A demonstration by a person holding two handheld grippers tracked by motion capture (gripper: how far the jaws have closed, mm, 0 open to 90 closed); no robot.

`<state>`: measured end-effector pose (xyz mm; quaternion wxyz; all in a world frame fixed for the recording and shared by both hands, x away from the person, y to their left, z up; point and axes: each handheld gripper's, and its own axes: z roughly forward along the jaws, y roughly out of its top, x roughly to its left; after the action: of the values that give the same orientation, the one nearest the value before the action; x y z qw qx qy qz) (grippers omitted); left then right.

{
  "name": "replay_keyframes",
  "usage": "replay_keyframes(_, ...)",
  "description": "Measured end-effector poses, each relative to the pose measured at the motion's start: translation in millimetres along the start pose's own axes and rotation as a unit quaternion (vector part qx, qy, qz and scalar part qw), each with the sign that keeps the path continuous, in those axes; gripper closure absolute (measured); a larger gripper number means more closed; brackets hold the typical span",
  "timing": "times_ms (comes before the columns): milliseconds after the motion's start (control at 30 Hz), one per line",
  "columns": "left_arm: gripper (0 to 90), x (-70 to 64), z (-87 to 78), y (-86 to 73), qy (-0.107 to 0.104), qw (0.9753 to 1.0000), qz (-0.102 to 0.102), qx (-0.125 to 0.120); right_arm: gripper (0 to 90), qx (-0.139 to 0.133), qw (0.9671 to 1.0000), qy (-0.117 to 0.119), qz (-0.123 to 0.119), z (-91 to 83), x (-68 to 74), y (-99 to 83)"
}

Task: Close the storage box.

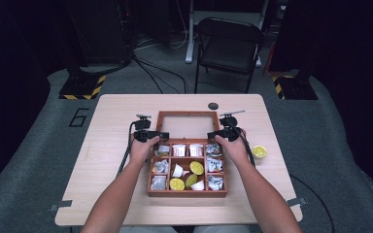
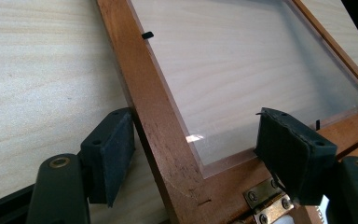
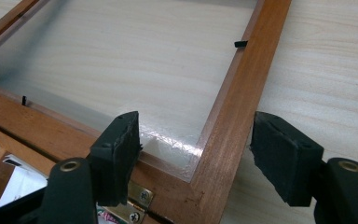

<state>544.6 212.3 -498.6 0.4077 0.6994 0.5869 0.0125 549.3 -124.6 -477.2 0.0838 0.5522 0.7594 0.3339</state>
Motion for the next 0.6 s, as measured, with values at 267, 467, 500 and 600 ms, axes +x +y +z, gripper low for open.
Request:
replay_keyframes(267, 27.9, 0.1, 0.5, 0.1, -0.003, 1.0, -0.003, -0.001, 30.1, 0.005, 0.9992, 0.027, 0.028, 3.7, -7.9, 0.1)
replay_keyframes(467, 27.1, -0.2, 0.9, 0.1, -0.002, 1.0, 0.0, 0.001, 28.6, 0.005, 0.9991, 0.032, 0.029, 5.7, -9.3, 0.3)
replay_keyframes(500, 27.1, -0.2, 0.9, 0.1, -0.002, 1.0, 0.0, 0.001, 28.4, 0.005, 0.9991, 0.031, 0.029, 5.9, -9.4, 0.3)
replay_keyframes(600, 27.0, -0.1, 1.0, 0.0, -0.003, 1.0, 0.001, 0.001, 27.6, 0.005, 0.9988, 0.035, 0.034, 6.9, -10.1, 0.4)
